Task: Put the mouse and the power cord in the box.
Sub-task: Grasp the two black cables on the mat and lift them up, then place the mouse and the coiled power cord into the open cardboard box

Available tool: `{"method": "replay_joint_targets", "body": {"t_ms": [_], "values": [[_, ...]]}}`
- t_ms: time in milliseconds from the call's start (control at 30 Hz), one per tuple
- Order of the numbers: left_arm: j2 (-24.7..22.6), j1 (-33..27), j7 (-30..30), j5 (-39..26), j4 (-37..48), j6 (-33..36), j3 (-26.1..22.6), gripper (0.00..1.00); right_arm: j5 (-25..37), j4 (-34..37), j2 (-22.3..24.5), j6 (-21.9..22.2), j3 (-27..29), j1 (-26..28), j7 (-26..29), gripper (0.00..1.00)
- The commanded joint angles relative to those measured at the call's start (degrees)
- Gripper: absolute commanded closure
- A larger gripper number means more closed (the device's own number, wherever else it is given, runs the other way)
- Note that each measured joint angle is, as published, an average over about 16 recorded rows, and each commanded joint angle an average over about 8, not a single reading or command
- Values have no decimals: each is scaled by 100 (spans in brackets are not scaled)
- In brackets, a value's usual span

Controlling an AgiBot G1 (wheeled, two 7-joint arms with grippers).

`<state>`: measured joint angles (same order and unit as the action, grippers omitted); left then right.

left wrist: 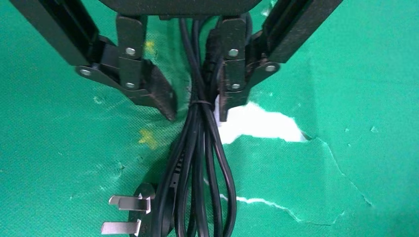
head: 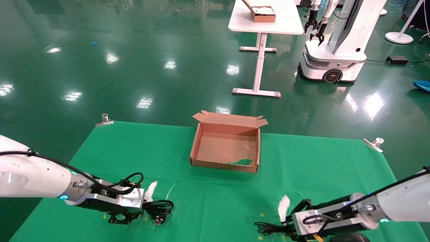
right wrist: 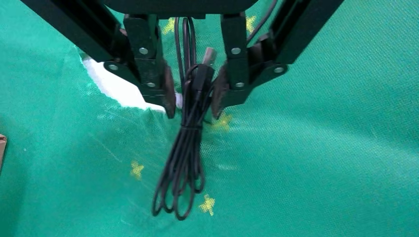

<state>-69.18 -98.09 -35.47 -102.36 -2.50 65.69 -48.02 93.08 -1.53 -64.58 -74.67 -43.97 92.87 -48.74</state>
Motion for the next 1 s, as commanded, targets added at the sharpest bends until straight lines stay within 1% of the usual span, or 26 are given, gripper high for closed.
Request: {"method": "replay_joint_targets", "body": {"t_ms": [33,333,433,533,700,800,900,1000], "values": [[1,0,1,1,-1,0,1,100,0,-1,1,2,0,-1,1,100],[59,-16,13,98,12,77,65,100,-63,19,44,-24,43,21,36,100],[216,-39,26,397,59,315,270,100,-199,65,147,-99,138,81,97,100],[464,-85,9,818,106,701,560,100,-399,123,325,-244,277,223,196,100],[864,-237,105,1502,230,1405,1032,100,-698,153,716,-557,485,740,431,100],[934,-313,338,1892,402,1688,1304,100,-773,81,895,-646,538,1186,602,100],[795,-370,650,2271,627,1709,1570,100,-787,-40,882,-605,550,1595,789,100],[442,-480,939,2549,794,1370,1760,100,-827,-161,627,-411,580,1848,930,100]]}}
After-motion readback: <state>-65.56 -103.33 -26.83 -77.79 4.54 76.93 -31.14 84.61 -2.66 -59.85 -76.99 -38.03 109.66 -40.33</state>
